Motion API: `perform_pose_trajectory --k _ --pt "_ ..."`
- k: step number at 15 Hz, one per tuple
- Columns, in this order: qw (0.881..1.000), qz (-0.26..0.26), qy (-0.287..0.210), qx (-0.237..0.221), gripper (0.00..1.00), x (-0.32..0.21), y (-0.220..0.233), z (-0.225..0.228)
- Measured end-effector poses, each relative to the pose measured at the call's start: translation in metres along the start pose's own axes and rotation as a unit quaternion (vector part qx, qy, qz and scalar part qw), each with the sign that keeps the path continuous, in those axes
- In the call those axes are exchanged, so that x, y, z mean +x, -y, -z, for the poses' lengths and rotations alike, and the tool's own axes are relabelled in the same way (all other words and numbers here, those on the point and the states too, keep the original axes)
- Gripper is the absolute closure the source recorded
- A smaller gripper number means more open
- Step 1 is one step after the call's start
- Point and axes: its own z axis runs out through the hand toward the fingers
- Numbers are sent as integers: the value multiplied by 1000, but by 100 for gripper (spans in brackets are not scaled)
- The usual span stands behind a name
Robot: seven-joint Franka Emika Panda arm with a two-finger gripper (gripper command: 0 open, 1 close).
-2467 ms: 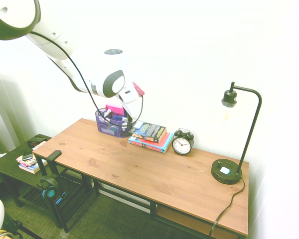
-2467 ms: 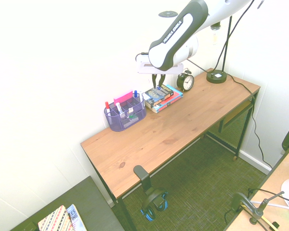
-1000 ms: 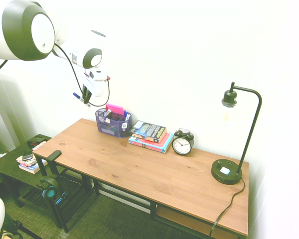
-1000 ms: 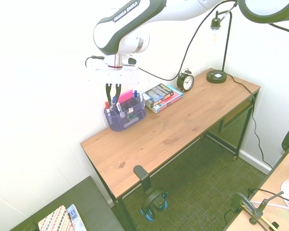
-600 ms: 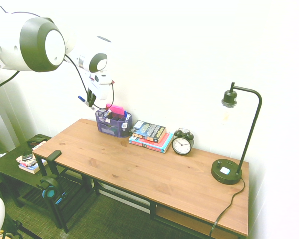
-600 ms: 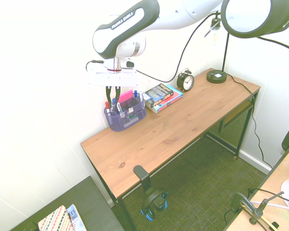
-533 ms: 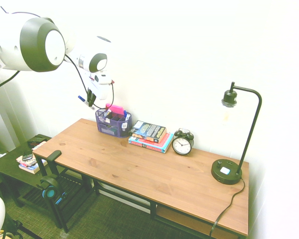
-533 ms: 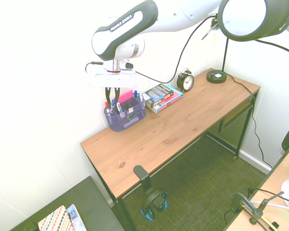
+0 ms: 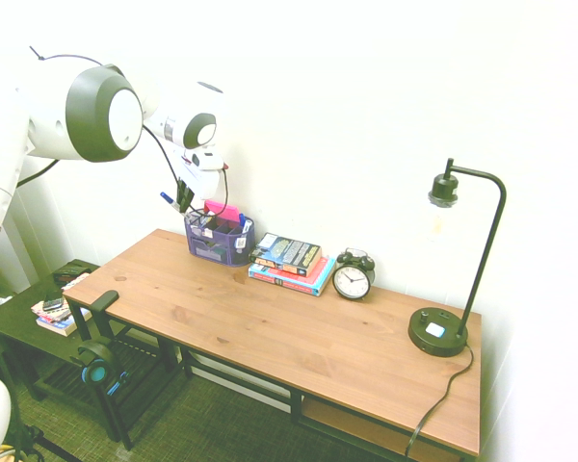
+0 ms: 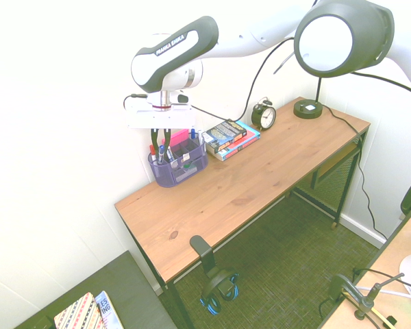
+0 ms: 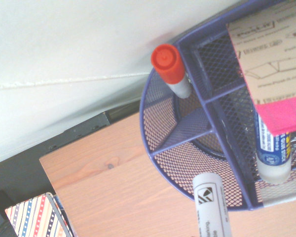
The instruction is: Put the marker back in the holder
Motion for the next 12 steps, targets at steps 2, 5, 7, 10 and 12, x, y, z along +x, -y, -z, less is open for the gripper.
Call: perform_pose_trajectory --k 2,5,7,10,12 --pt "1000 0 -2 -3 100 -1 1 4" --pt "1000 -2 -3 -12 0 2 1 0" --pt "1000 -2 -3 -16 0 3 2 -4" --pt "1000 -2 -5 -17 0 3 4 -4" --pt "1000 -2 -5 -15 0 3 5 -2"
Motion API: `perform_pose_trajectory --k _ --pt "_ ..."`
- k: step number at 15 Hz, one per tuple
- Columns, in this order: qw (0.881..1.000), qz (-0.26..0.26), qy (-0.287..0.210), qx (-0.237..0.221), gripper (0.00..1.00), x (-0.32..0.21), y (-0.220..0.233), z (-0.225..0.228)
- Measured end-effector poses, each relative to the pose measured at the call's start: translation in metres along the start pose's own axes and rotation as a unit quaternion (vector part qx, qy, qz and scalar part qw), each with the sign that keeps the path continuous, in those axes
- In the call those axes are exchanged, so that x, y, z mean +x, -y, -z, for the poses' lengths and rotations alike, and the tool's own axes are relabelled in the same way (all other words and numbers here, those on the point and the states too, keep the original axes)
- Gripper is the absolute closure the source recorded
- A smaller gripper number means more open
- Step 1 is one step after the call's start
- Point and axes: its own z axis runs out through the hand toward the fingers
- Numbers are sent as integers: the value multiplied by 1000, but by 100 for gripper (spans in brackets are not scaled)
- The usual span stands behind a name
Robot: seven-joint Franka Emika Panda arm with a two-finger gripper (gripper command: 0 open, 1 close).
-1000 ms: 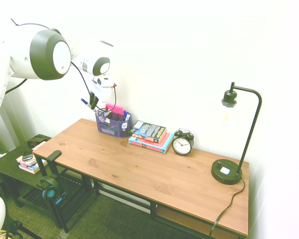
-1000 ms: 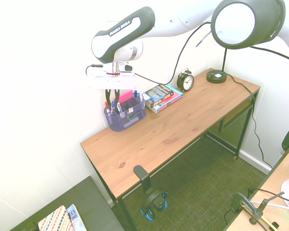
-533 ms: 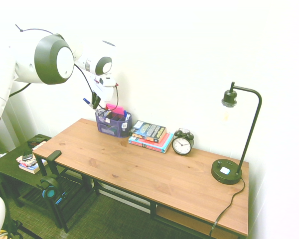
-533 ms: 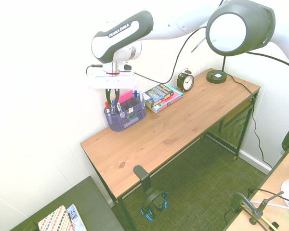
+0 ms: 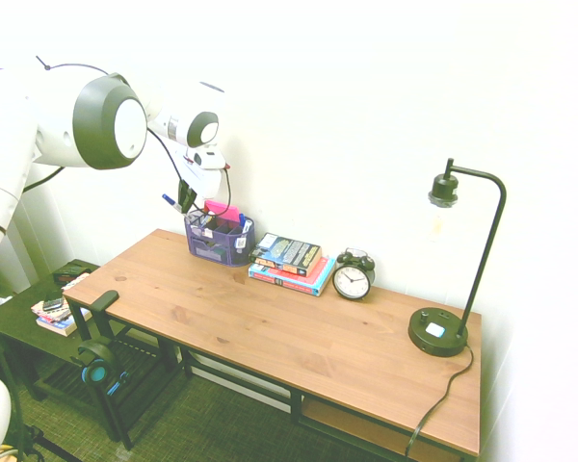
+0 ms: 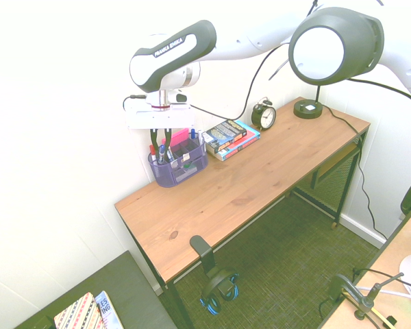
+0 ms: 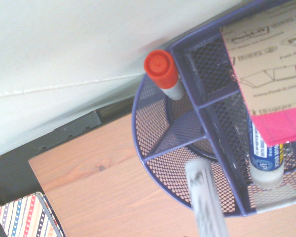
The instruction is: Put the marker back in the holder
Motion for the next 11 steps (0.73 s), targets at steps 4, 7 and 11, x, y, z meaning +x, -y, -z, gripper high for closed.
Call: perform_pose_trajectory --k 4,7,11 --pt "1000 -1 -2 6 0 2 2 6" --pt "1000 4 -5 28 0 -5 4 27" --pt "995 28 -26 88 0 -46 -14 94"
